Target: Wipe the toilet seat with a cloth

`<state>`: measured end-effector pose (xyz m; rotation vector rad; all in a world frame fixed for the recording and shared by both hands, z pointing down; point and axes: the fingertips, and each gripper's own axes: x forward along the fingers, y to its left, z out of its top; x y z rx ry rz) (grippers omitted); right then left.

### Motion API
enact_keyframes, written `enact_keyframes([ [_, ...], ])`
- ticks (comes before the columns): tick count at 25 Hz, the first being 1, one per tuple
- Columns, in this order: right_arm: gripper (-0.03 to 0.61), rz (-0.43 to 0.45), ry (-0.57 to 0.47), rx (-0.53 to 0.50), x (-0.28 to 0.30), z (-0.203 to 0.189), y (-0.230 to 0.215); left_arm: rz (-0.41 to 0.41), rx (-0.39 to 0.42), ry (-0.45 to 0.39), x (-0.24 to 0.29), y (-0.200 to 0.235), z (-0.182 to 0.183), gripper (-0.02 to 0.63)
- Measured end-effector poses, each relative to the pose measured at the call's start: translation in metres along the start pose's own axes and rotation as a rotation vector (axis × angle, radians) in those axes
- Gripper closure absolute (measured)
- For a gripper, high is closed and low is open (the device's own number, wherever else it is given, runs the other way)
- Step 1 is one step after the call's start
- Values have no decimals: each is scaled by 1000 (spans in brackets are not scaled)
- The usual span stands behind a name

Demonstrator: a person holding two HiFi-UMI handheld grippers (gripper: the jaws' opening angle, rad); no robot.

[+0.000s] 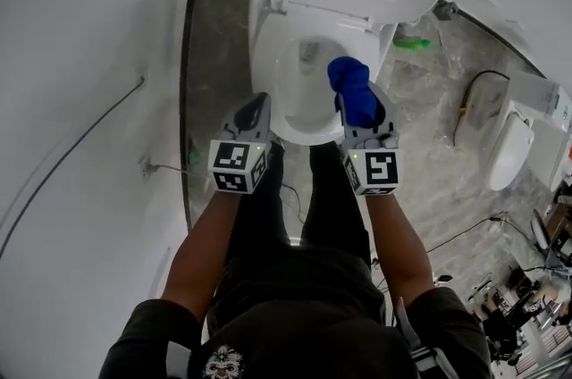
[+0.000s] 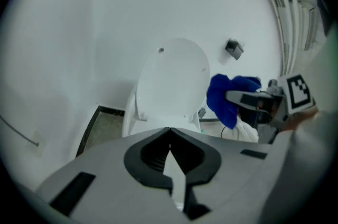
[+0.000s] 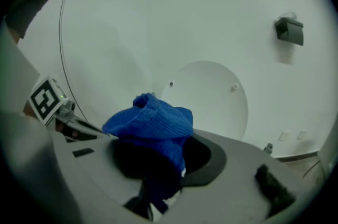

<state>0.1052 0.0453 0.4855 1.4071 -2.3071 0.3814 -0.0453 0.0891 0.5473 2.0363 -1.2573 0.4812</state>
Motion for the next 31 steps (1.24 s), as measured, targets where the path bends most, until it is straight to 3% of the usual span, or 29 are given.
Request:
enact_keyframes([
  [5,468,-83,20,3,-79,24,6,-70,46,-71,-33,-48,62,603],
  [9,473,-143,-19,-2,-111,55,15,-103,164,-83,-63,-81,79,603],
  [15,472,-97,-79,-70,-143,89,31,-109,259,-134,-104,-132,102,603],
  [20,472,-14,-136,-89,-164,112,42,-32,293,-199,-136,-154,115,603],
  [31,474,45,-267,-105,-232,139,40,102,304,-318,-203,-192,121,603],
])
